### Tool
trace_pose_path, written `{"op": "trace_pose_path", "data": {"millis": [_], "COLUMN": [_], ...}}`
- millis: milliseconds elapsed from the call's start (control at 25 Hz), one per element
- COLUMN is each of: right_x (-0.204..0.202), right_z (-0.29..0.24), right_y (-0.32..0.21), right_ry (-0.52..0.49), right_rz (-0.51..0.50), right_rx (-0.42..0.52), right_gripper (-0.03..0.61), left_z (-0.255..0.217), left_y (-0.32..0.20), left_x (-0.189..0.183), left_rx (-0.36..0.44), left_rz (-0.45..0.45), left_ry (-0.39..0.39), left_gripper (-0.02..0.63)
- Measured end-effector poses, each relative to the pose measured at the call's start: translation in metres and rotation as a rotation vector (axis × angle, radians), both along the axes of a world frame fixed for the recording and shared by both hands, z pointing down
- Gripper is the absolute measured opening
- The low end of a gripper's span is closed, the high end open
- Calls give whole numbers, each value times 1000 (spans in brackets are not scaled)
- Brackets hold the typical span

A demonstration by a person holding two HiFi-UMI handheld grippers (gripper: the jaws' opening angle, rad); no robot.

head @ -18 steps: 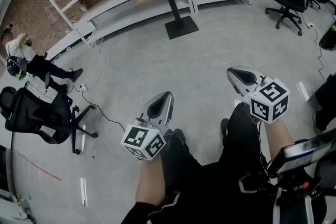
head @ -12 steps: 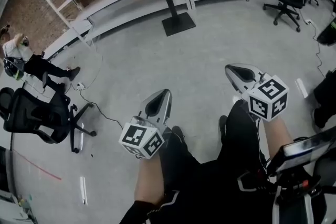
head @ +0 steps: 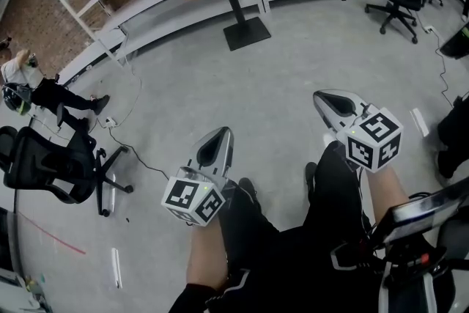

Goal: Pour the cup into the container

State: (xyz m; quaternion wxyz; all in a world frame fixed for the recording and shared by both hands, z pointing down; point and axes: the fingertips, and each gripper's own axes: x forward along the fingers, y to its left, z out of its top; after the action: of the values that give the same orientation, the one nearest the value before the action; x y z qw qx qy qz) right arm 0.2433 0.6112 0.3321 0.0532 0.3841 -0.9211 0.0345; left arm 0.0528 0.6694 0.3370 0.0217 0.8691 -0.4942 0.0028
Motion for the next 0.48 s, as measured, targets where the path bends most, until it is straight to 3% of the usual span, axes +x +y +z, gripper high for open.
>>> {"op": "trace_pose_path", "data": {"millis": [240, 480], "right_x": [1, -6], "right_z": [9, 22], "right_y": [-8, -42], "right_ry": [-40, -61], "right_rz": [5, -8], "right_rx": [-15, -51], "right_gripper": [2, 2], "left_z": [15, 39], "left_y": [-9, -49], "left_x": [-1, -7], "left_rx": [-31, -80], "left_rz": [-4, -20], "left_ry": [4, 47], "left_gripper": [-6, -6]}}
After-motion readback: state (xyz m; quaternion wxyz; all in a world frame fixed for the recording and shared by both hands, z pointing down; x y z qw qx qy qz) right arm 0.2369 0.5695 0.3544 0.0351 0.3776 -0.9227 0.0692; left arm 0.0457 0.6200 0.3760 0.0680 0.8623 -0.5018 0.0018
